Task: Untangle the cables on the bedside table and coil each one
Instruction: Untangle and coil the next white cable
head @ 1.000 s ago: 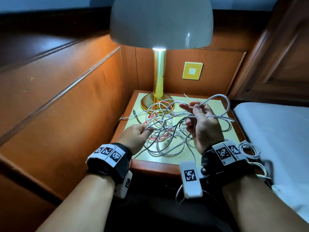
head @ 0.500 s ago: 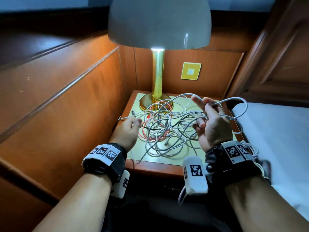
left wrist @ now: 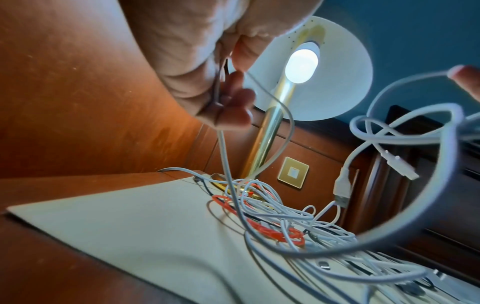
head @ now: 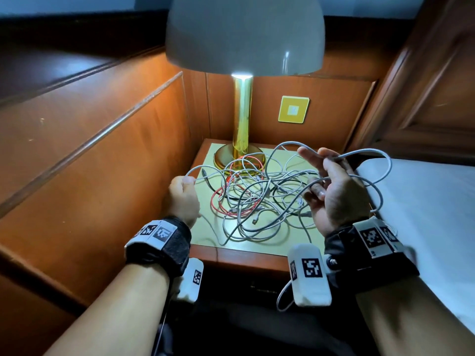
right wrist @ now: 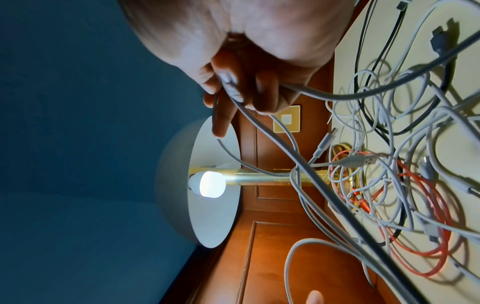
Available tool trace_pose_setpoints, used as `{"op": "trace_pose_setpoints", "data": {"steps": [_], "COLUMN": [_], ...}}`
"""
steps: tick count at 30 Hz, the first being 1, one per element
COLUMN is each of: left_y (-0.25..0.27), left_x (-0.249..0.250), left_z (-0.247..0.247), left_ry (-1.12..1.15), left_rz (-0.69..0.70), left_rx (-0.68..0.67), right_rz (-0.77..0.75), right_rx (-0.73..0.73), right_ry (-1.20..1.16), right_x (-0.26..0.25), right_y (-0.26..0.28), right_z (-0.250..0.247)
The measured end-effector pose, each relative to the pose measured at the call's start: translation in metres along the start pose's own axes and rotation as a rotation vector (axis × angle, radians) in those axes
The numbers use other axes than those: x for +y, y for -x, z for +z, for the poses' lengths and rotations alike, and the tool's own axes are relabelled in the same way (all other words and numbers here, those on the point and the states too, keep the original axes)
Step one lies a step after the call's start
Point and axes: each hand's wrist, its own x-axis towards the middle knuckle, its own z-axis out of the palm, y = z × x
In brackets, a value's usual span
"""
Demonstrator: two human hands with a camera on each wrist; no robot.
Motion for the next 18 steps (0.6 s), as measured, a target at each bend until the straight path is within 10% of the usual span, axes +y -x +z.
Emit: {"op": "trace_pose_setpoints", "data": {"steps": [12,18], "left_y": [0.012,0.035], "left_x": [0.006,0.024], "left_z": [0.005,0.006], "left_ry": [-0.261,-0.244], "left_rz": [0.350,0.307], "left_rx": [-0.130,-0.593], "right_rz": [-0.003,-0.007], "right_rx": [-0.097,-0.132], "right_ry": [-0.094,-0.082], "right_x": [-0.016,-0.018], "right_y": [0.007,0.006], "right_z": [-0.003,0.001]}}
